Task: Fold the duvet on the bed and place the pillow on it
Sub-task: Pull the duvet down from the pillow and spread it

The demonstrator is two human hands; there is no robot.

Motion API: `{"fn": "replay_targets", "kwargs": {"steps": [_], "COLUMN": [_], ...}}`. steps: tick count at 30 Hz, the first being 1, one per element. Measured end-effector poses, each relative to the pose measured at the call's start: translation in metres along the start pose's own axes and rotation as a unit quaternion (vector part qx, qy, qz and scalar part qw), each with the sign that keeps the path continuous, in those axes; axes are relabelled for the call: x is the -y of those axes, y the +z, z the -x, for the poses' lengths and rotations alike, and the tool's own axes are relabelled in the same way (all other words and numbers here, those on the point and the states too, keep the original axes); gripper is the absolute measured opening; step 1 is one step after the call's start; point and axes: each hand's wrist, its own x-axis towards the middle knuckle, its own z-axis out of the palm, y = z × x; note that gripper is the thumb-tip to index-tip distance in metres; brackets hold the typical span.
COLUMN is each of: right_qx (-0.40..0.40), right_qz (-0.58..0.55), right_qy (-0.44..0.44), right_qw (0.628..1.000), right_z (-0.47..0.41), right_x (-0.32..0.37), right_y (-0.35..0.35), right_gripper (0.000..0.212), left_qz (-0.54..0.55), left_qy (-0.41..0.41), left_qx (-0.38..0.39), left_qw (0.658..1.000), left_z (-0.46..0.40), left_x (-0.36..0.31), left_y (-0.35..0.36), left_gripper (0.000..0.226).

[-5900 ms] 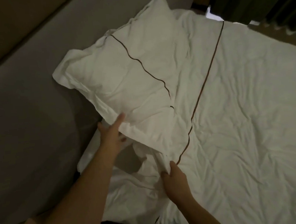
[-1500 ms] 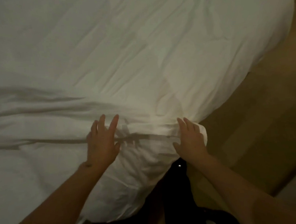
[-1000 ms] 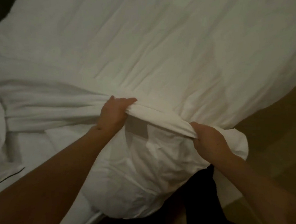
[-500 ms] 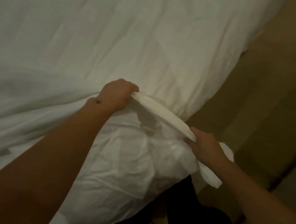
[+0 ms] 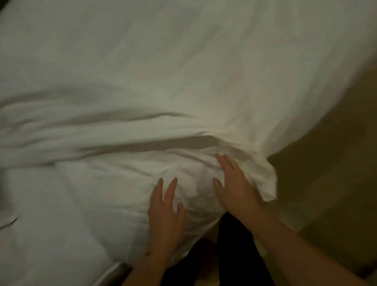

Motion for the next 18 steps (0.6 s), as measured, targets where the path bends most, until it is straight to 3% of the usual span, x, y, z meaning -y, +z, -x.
{"fn": "replay_targets", "kwargs": {"steps": [4,6,14,18], "right_qx": [0.074,0.112,0.176,0.177], "right_qz": [0.047,0.075,0.209,0.224], "right_qy": [-0.078,-0.122,-0.167,-0.147], "right_qw": [0.993,0.983,0.947,0.947], "right_z": [-0.002,-0.002,-0.002,0.026], "right_x": [0.077,0.125,0.244,0.283], "right_y": [0.028,0.045,0.103,0.132], "right_gripper": [0.061,0.060,0.057,0.054], "left_qz": [0.100,0.142,0.263,0.264], "left_qy": [-0.191,-0.244,-0.312,-0.279], "left_qx": [-0.117,-0.149,-0.259,-0.201], "left_qw": [0.969,0.948,0.876,0.901], "left_z": [0.025,0.033,0.058,0.075], "left_x": [0.034,0.052,0.121,0.150], "left_y": [-0.054,-0.087,-0.182,-0.205], "left_gripper": [0.059,0.059,0.055,0.052]}}
